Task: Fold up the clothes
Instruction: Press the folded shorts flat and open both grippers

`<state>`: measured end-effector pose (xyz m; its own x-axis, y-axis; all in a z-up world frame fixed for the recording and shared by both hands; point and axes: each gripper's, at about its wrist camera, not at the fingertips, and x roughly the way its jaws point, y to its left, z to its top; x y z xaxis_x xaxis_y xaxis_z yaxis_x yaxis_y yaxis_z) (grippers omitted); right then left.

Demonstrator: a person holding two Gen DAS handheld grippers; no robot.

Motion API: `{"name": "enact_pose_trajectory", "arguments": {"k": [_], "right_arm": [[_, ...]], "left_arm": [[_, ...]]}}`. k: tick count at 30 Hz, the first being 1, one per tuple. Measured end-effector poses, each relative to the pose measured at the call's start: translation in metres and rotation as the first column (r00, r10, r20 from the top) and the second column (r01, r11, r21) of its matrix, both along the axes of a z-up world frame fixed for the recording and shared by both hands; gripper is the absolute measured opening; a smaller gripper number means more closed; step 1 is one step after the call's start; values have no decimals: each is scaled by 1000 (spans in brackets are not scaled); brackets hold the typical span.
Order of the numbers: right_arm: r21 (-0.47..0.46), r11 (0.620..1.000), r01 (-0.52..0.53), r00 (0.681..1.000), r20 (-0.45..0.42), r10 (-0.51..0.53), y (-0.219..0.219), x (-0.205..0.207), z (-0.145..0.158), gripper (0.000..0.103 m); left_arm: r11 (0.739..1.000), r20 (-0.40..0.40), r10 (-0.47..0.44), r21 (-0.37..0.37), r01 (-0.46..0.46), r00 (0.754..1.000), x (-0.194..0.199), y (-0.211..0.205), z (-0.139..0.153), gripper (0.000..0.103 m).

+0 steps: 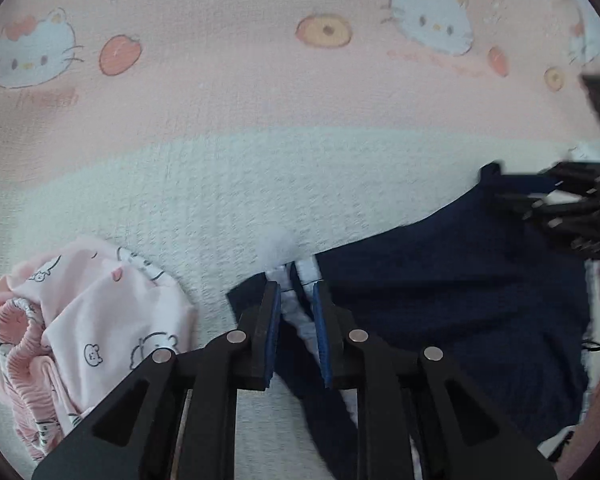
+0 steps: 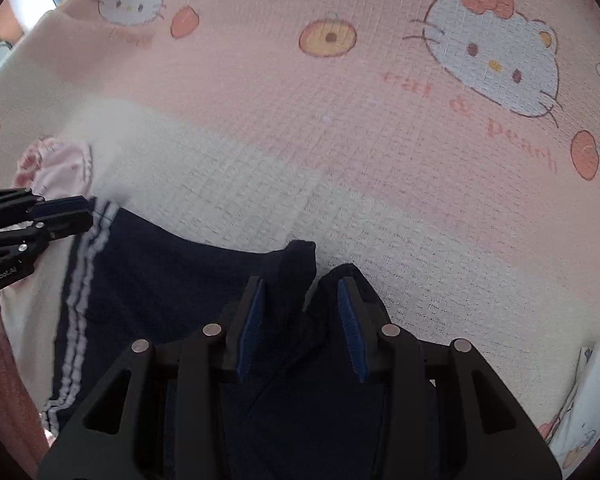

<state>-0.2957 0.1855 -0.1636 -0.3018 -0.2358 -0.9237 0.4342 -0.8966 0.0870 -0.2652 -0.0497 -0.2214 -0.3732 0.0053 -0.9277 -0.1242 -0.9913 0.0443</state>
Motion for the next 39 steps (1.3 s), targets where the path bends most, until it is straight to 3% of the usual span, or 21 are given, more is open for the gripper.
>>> {"name": "enact_pose_trajectory", "arguments": {"k": [4,8,12,16,20,23,27,33,36,39], "right_arm": [[-116,991,71,995,-59,-78,26,5,24,39],[-67,995,73,997,-25,-75,36,-2,18,41],[-36,997,-63,997,-42,62,9,7,15,41],[29,997,-67,998,0,67,-9,-10,-9,42],[-41,997,-58,998,-36,57,-5,-14,15,42],[-20,1000,-5,998,-66,3,11,-7,29,42],[83,996,-21,998,-57,26,17,-2,17,42],[45,999,29,999,-22,-28,27,-3,-3,42],[83,996,44,999,-25,-42,31,-4,-12,41],[96,992,84,996,-32,-81,45,-4,-12,41]], "left_arm": [[998,6,59,15,-59,998,3,-12,3,18],[999,0,47,-17,-47,999,5,-5,2,18],[998,-11,58,-24,-59,998,6,0,0,18],[998,2,61,2,-61,998,7,-3,1,18],[998,-4,64,30,-63,998,10,-4,3,19],[997,-69,57,61,-52,996,17,0,20,19],[981,-161,-48,177,76,986,1,32,49,19],[937,-91,-197,276,214,976,-35,96,25,19],[942,-38,-199,268,202,979,-47,110,3,19],[953,-4,-120,280,117,993,-50,98,-3,19]]}}
